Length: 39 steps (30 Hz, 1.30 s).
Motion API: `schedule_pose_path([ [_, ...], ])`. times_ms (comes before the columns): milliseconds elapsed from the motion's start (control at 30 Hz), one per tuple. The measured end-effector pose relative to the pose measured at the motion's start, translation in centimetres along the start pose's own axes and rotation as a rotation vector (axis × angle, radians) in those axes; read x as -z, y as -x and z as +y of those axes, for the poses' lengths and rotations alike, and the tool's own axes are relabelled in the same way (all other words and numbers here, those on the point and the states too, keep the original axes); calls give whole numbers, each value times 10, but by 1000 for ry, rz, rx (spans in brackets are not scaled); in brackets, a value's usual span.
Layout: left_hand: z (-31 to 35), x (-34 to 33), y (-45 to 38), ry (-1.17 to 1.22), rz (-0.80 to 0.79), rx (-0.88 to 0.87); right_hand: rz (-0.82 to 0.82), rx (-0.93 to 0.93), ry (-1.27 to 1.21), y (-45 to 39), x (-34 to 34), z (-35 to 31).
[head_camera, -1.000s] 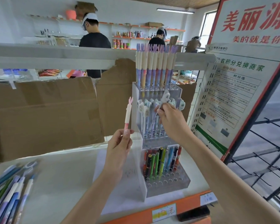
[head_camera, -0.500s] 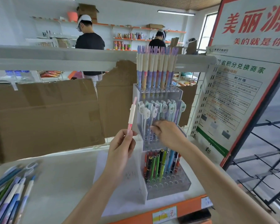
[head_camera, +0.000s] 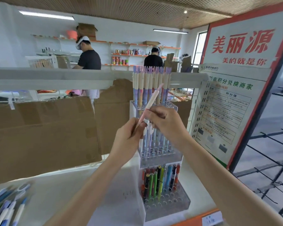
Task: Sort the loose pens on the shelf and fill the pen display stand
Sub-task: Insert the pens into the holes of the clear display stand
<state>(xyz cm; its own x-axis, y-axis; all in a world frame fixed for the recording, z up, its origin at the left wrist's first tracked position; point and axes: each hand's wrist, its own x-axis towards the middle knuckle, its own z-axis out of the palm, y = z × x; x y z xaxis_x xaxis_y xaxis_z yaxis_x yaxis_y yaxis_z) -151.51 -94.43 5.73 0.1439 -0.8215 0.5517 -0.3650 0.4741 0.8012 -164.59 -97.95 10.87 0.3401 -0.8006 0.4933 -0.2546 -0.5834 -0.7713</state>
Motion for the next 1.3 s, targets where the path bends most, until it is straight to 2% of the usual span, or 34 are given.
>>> schedule_pose_path([
  [133,-9,11,-2,-248,46,-42,128,-2,-129,-36,21,-5],
  [267,-19,21,9,-525,-43,-68,233,14,168,-71,46,10],
  [367,-26,18,17,-616,-133,-102,256,-23,277,-85,56,24],
  [567,-40,4,23,-662,-255,-109,281,-29,369,-99,59,32],
  [767,-43,1,22,-627,-250,-86,156,-144,537,-103,56,53],
  [1100,-41,0,23,-616,-236,-50,182,-129,602,-101,52,62],
  [1300,-38,-2,23,-670,-241,-36,157,-180,602,-95,52,67],
])
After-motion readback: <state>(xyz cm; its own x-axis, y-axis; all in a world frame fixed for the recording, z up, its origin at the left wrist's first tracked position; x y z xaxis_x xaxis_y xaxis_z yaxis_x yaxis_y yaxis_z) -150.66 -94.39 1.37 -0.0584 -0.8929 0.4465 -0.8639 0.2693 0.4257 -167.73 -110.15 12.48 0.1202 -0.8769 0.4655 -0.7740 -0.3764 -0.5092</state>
